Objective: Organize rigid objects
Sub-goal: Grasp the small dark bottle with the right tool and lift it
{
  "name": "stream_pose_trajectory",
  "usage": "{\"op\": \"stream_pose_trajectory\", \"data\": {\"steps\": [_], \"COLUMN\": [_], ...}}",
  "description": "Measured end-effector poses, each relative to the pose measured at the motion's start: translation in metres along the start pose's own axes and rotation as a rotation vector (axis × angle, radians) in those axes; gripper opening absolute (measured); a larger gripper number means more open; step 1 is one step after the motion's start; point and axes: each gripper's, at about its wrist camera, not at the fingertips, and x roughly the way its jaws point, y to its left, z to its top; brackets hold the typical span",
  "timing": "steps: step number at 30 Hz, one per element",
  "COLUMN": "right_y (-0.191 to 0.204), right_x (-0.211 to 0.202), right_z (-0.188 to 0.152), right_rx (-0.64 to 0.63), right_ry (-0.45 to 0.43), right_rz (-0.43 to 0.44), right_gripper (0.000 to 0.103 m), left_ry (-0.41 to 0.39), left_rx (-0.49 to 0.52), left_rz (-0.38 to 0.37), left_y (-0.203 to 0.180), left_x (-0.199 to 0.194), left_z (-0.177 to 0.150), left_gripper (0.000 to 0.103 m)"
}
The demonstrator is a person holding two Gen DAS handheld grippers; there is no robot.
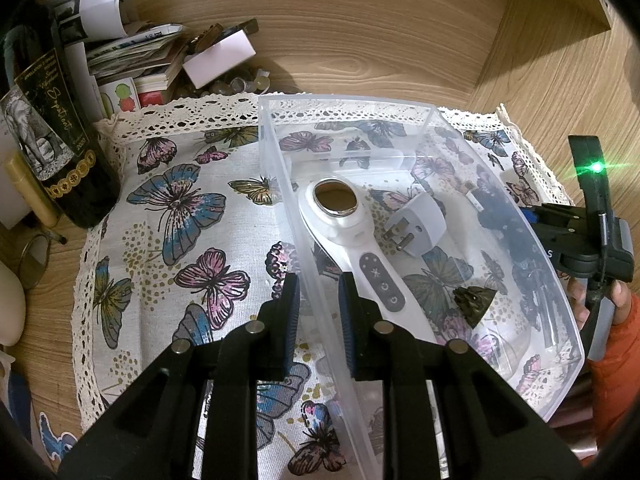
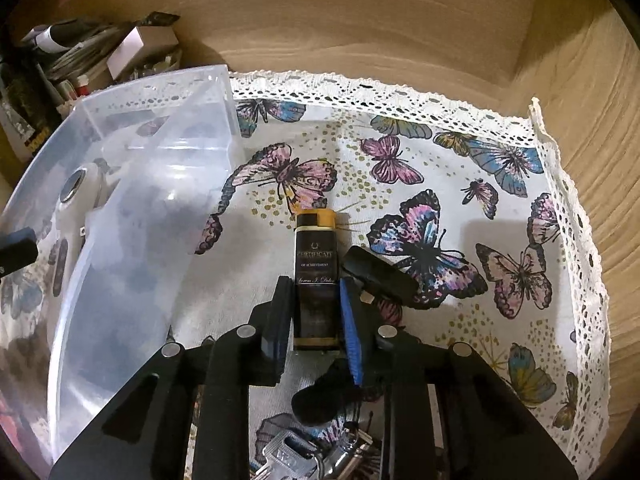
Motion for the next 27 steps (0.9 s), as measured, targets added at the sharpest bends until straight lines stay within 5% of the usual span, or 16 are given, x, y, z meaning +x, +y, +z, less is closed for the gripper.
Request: {"op": "stream_pose_trajectory", "data": {"steps": [27], "right_y": [0.041], "right_x": [-0.098], "right_z": [0.023], "right_rx": [-0.084], "right_ry": [-0.258], "right_rz": [0.090], "right_gripper": [0.022], "left_ry": [-0.001], "left_rx": [0.003], "left_rz": [0.004], "left_y": [-0.001], "left_x": [0.001], "left_z": [0.001], "left_gripper": [0.019]}}
